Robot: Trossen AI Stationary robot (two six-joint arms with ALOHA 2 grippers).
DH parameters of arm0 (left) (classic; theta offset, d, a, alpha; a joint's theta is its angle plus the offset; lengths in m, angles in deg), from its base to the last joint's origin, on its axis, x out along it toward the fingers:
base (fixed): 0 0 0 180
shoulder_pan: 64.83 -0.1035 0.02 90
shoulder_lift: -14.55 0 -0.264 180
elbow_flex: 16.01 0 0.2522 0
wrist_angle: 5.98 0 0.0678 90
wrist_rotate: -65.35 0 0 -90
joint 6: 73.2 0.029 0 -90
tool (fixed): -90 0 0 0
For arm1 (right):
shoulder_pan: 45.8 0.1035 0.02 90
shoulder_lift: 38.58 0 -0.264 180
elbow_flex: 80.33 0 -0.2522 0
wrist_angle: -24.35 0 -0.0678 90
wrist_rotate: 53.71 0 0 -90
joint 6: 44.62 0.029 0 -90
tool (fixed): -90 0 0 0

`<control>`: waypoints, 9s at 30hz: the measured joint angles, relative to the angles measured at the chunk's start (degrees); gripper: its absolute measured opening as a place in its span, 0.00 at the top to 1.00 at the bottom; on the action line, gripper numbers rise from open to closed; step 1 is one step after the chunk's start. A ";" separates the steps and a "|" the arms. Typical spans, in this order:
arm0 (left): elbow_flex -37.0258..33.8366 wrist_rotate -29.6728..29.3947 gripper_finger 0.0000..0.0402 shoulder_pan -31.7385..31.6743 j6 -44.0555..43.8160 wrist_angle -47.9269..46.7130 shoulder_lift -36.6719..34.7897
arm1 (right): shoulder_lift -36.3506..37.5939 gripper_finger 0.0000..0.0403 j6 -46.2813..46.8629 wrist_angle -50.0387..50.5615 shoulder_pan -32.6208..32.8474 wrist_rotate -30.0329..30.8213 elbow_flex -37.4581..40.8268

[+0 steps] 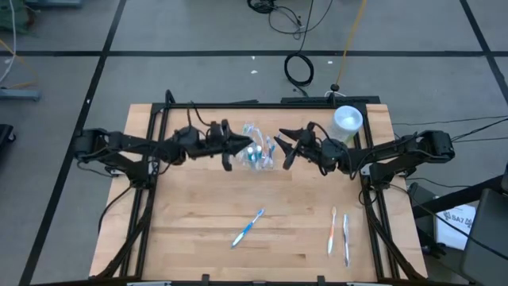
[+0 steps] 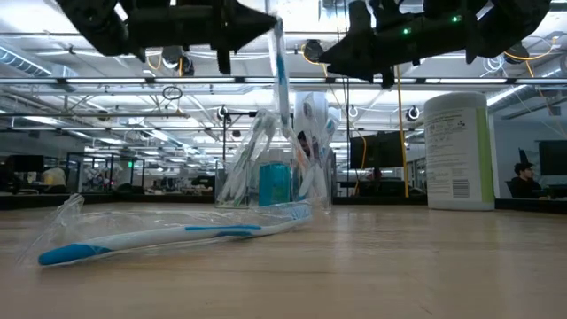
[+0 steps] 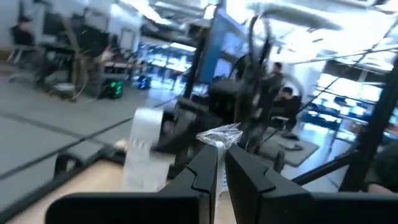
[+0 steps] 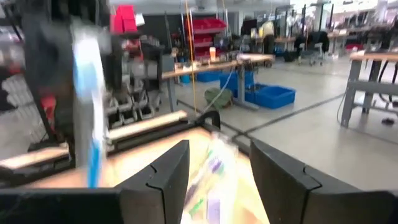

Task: Pick & Place toothbrushing station
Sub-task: Put the blue toothbrush into the left section of the transparent organizer, then put the purple toothbrush into the right section of the transparent organizer, then put the blue toothbrush into the left section of the transparent organizer

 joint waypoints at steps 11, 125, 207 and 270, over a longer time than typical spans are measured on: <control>4.32 0.32 0.92 -9.04 7.76 -32.26 -13.33 | 0.00 0.60 3.70 5.27 4.67 -0.04 0.00; -4.58 -0.60 0.47 -3.70 1.49 -31.92 -14.52 | -5.16 0.60 118.13 87.26 44.64 -41.97 -10.80; -4.58 -0.66 0.47 -3.70 -0.45 -31.77 -14.52 | -11.54 0.96 -5.32 20.81 9.62 15.04 -12.57; 3.73 -17.56 0.47 28.01 -14.88 -38.65 6.87 | -5.22 0.68 -5.07 25.58 11.35 12.17 -12.61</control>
